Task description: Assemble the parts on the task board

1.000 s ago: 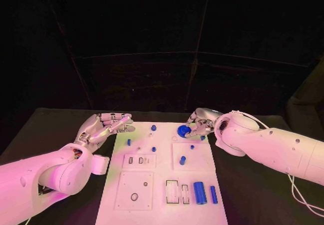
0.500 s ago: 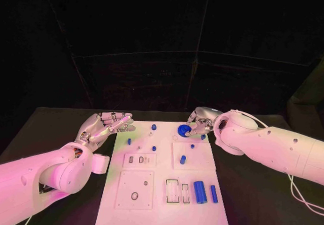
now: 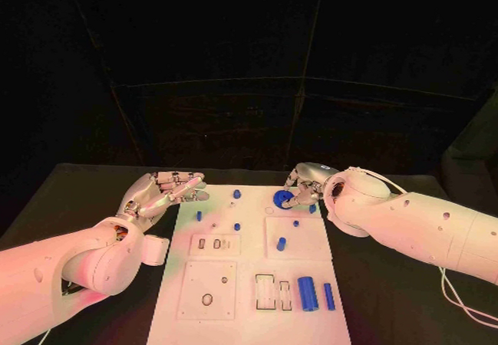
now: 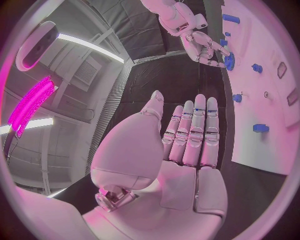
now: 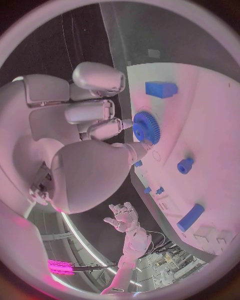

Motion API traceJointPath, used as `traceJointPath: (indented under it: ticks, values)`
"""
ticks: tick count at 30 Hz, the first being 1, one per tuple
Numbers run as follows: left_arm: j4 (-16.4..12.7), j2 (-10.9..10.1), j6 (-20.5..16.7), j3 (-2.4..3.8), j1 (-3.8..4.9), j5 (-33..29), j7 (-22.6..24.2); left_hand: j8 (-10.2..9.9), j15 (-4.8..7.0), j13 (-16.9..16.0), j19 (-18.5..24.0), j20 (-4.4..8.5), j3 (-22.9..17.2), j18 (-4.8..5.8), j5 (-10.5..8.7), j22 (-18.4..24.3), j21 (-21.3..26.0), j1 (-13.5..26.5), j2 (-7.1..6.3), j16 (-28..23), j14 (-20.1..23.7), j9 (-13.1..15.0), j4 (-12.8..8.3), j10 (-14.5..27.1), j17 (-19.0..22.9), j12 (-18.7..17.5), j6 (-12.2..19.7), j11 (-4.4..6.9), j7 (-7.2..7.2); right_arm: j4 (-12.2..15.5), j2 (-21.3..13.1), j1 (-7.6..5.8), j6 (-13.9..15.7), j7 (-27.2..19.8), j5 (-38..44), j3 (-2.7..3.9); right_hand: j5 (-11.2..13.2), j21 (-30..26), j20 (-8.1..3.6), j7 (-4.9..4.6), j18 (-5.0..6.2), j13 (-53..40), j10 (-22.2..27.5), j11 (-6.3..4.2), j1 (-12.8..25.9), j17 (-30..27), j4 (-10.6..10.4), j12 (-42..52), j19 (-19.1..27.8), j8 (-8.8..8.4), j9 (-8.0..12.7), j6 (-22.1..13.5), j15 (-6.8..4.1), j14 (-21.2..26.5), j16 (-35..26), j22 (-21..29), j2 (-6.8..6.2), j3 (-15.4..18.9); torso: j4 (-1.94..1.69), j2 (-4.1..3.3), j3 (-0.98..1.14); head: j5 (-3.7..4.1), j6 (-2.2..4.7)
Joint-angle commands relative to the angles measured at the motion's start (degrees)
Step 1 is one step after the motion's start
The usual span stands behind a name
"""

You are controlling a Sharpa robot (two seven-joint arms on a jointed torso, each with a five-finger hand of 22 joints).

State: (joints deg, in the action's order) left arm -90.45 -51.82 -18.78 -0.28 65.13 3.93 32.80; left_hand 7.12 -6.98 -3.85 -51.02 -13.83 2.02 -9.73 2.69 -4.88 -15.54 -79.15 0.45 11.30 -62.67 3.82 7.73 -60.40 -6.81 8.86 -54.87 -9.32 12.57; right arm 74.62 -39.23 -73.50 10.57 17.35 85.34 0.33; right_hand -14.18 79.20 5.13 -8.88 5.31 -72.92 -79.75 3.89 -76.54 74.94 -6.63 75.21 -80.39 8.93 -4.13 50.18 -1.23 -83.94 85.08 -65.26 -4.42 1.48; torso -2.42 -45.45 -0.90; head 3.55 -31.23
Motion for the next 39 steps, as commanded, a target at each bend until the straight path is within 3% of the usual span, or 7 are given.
traceJointPath:
  ticks: [1, 10, 15, 19, 24, 30, 39]
  values:
    - [-0.1, 0.1, 0.9, 0.04, 0.08, 0.3, 0.0, -0.4, -0.09, 0.1, -0.4, 0.16, 0.1, -0.87, 0.15, 0.1, 0.2, 0.0, 0.53, -0.3, -0.3, 0.0, -0.3, -0.2, -0.1, -0.3, -0.3, -0.18, 0.12, -0.5, 0.4, -0.12, -1.7, 0.6, 1.1, 0.06, 0.0, 0.4, 0.04, -0.09, -0.71, -0.5, -0.5, -0.06, -0.9, 1.7, -0.3, 0.5, -0.4, 0.45, 0.0, -0.2, 0.50, -3.7, 0.3, -0.2, 0.58, 0.1, -0.04, -0.01, -0.03, 0.13, -0.04]
    - [0.0, 0.1, 1.0, 0.03, 0.08, 0.3, -0.1, -0.4, -0.09, 0.1, -0.5, 0.17, 0.1, -0.87, 0.15, 0.1, 0.2, -0.1, 0.57, -0.3, -0.3, 0.0, -0.3, -0.2, -0.1, -0.4, -0.3, -0.17, 0.11, -1.8, 1.1, -0.11, -3.2, 0.4, 1.1, 0.04, -0.3, 0.6, 0.03, 0.03, -0.72, -1.7, -1.0, -0.16, -1.7, 1.9, -0.1, 1.4, -0.4, 1.04, -0.1, 0.5, 0.45, -3.7, 0.4, -0.4, 1.62, -0.2, -0.05, 0.01, 0.00, -0.01, -0.24]
    - [0.0, 0.1, 1.0, 0.03, 0.08, 0.3, -0.2, -0.4, -0.09, 0.1, -0.5, 0.17, 0.1, -0.87, 0.15, 0.1, 0.2, -0.1, 0.57, -0.3, -0.3, 0.0, -0.3, -0.2, -0.1, -0.4, -0.3, -0.17, 0.11, -2.0, 1.4, -0.11, -3.3, 0.5, 1.3, 0.03, 3.0, 0.8, -0.11, 0.29, -0.76, -2.6, -1.3, -0.39, -2.5, 2.2, 0.1, 2.1, -0.3, 1.86, -0.2, 2.0, 0.27, -3.7, 0.5, -0.7, 3.78, -1.5, 0.04, -0.04, 0.04, 0.01, -0.29]
    - [0.0, 0.1, 0.9, 0.03, 0.08, 0.3, -0.4, -0.4, -0.09, 0.1, -0.5, 0.17, 0.0, -0.87, 0.15, 0.1, 0.2, -0.1, 0.63, -0.4, -0.3, 0.0, -0.4, -0.2, -0.1, -0.4, -0.3, -0.17, 0.11, -1.8, 1.5, -0.11, -2.9, 0.6, 2.2, 0.03, 3.5, 0.9, -0.16, 0.42, -0.78, -3.1, -1.6, -0.49, -2.4, 2.3, 0.0, 2.5, -0.4, 2.13, -0.2, 2.7, 0.21, -3.7, 0.6, -0.8, 4.23, -1.8, 0.01, -0.01, 0.03, 0.04, -0.29]
    - [0.0, 0.0, 0.8, 0.02, 0.08, 0.3, -0.5, -0.5, -0.09, 0.1, -0.5, 0.17, 0.0, -0.87, 0.16, 0.1, 0.3, -0.2, 0.70, -0.4, -0.3, 0.0, -0.4, -0.3, -0.1, -0.4, -0.3, -0.17, 0.11, -1.0, 1.5, -0.10, 0.6, 1.0, 5.4, 0.02, 3.5, 1.3, -0.49, 1.01, -0.90, -4.7, -2.6, -1.04, -3.5, 2.5, 0.5, 3.8, -0.7, 2.86, -0.3, 4.9, -0.23, -3.7, 0.6, -1.6, 5.32, -3.4, 0.01, -0.02, 0.03, 0.10, -0.26]
    - [0.0, 0.0, 0.8, 0.02, 0.08, 0.3, -0.6, -0.5, -0.09, 0.1, -0.5, 0.17, 0.0, -0.87, 0.16, 0.1, 0.3, -0.2, 0.70, -0.4, -0.3, 0.0, -0.4, -0.3, -0.1, -0.4, -0.3, -0.17, 0.11, 0.2, 1.4, -0.08, 6.7, 0.6, 9.1, 0.02, 8.1, 1.8, -1.24, 2.00, -1.10, -7.1, -4.1, -1.95, -6.1, 3.0, 2.2, 5.7, -1.1, 3.29, -0.2, 7.7, -1.02, -3.8, 0.8, -2.7, 7.66, -8.5, 0.00, -0.01, 0.02, 0.06, -0.29]
    - [0.0, 0.0, 0.7, 0.02, 0.08, 0.3, -0.8, -0.5, -0.08, 0.1, -0.5, 0.18, 0.0, -0.87, 0.15, 0.2, 0.3, -0.3, 0.78, -0.4, -0.3, 0.0, -0.5, -0.3, -0.1, -0.5, -0.3, -0.17, 0.12, 4.5, 0.7, -0.07, 8.2, 0.3, 9.2, 0.03, 8.3, 1.9, -1.34, 1.93, -1.16, -7.1, -4.0, -1.91, -4.1, 3.0, 1.9, 5.4, -1.1, 2.17, 0.2, 8.2, -1.03, -3.8, 0.7, -2.9, 6.48, -11.2, -0.08, -0.01, 0.02, -0.13, -0.20]
